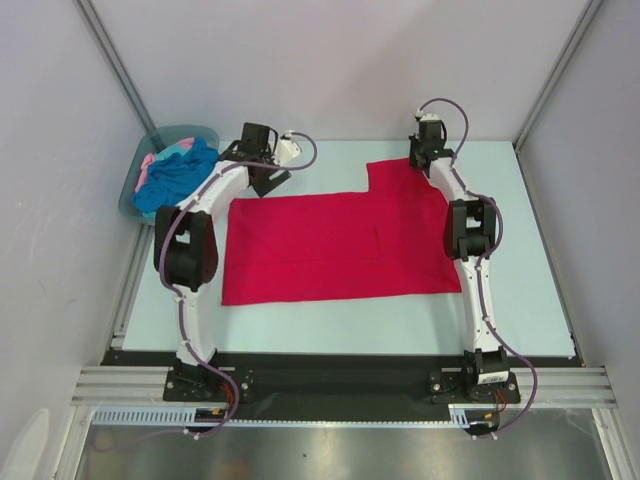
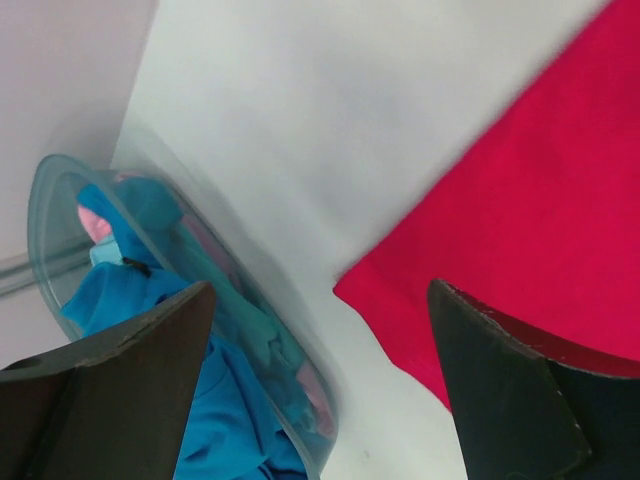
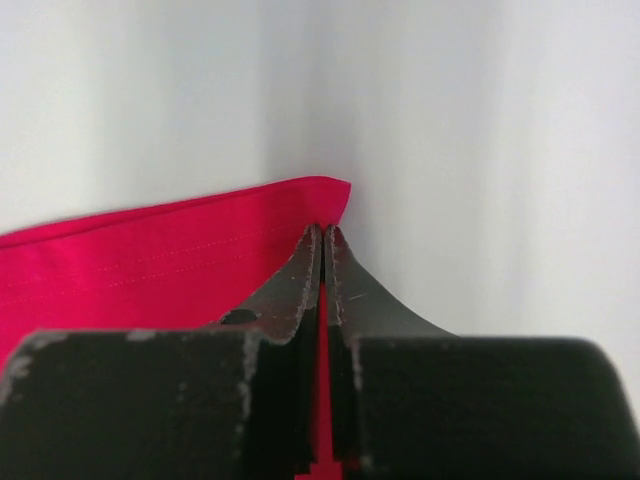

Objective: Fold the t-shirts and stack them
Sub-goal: Fold the tshirt

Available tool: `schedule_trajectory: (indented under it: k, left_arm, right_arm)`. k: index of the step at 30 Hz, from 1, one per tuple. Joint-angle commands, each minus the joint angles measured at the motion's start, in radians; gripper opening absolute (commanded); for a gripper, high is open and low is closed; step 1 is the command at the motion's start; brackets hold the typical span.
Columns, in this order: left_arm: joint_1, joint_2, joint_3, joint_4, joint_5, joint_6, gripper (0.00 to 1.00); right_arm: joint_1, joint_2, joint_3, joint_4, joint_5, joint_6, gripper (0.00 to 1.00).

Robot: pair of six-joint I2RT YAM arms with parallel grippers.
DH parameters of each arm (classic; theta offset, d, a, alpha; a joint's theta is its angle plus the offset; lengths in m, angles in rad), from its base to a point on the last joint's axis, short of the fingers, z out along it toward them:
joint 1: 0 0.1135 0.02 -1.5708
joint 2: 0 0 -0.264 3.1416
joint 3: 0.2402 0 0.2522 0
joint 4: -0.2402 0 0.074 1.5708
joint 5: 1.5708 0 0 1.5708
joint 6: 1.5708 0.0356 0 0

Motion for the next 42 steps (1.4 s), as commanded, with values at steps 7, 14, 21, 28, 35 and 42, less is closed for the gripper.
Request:
schedule_trajectory:
  k: [7, 14, 21, 28, 35, 42]
  left_arm:
    - [0.032, -0.024, -0.056, -0.070, 0.082, 0.248, 0.94]
    - [0.069, 0.128, 0.210, -0.257, 0.204, 0.016, 0.89]
    - [0.099, 0.218, 0.305, -0.374, 0.203, -0.105, 0.88]
    - [0.166, 0.226, 0.314, -0.452, 0.222, -0.120, 0.88]
    - [0.229, 0.249, 0.343, -0.472, 0.206, -0.120, 0.88]
    - [0.247, 0.304, 0.403, -0.471, 0.255, -0.094, 0.85]
  right_arm:
    - [0.034, -0.193, -0.154, 0.081, 0.014, -0.162, 0.00]
    - [0.037, -0.288, -0.231, 0.066, 0.049, -0.203, 0.00]
    - [0.051, -0.383, -0.315, 0.084, 0.071, -0.275, 0.00]
    - [0.057, -0.417, -0.317, 0.078, 0.094, -0.295, 0.00]
    - [0.079, -0.461, -0.379, 0.080, 0.091, -0.306, 0.00]
    - [0.106, -0.481, -0.383, 0.087, 0.094, -0.317, 0.00]
